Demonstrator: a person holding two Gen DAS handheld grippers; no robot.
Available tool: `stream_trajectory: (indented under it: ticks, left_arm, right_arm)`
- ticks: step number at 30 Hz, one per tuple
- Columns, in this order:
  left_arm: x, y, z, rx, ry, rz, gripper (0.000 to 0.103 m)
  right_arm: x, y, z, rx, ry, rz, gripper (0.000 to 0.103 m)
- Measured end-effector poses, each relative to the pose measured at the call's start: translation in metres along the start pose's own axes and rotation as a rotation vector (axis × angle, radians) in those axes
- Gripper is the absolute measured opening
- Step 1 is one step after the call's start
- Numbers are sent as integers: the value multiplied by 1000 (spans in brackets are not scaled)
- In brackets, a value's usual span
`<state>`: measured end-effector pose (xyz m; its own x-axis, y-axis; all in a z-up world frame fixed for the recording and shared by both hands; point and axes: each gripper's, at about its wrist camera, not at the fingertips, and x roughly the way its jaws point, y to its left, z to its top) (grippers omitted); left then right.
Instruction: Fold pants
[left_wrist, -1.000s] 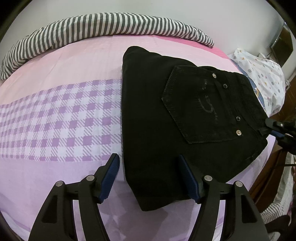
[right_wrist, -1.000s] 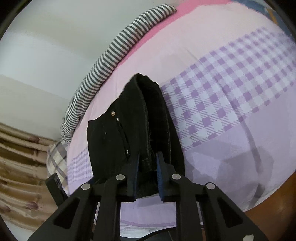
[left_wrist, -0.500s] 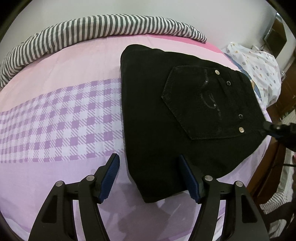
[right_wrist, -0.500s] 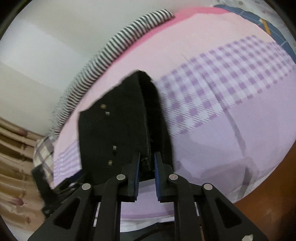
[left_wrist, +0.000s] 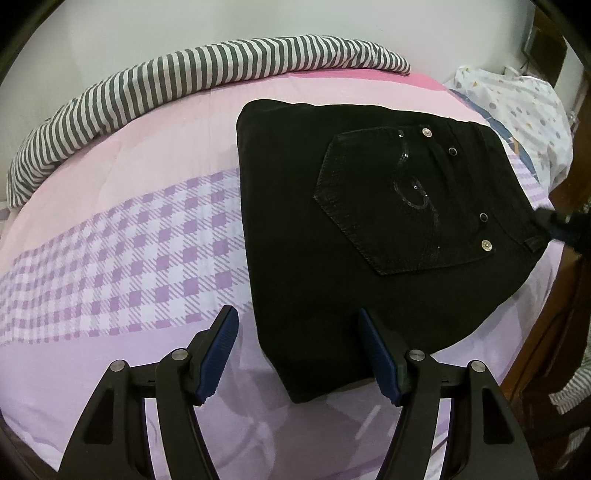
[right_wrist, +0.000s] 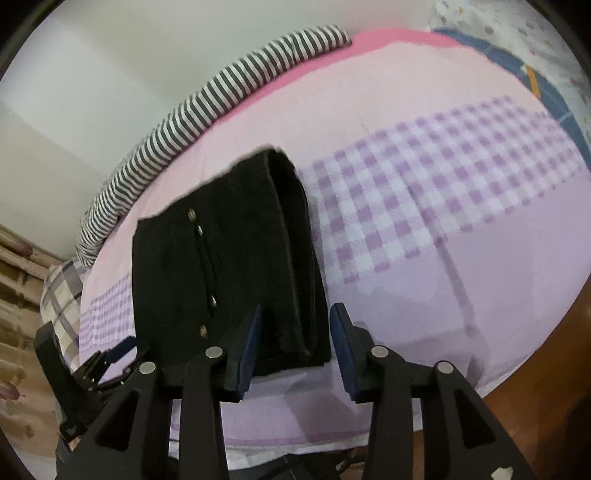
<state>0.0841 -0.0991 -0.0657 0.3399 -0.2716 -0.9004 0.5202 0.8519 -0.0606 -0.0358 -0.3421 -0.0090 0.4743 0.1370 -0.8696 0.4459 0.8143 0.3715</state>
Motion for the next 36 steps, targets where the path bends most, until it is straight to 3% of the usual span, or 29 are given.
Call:
stream_trajectory:
  ticks: [3, 9, 14, 20, 28, 36]
  left_arm:
    - [1, -1, 0, -1, 5, 3, 68]
    - [1, 0, 0, -1, 8, 12, 68]
    - [1, 0, 0, -3, 10, 10, 68]
    - [3, 3, -1, -8, 17, -8, 68]
    - [1, 12, 1, -63, 15, -59, 69]
    - [-10, 5, -5, -19, -13, -50, 69]
  right_arm:
    - [-13, 12, 16, -50, -73, -2, 37]
    - [-6, 47, 48, -136, -123, 28, 37]
    - [23, 63, 65, -163, -95, 28, 36]
    - [58, 52, 77, -155, -28, -47, 30]
    - [46, 43, 68, -138, -7, -15, 30]
    - [11, 43, 10, -207, 59, -4, 30]
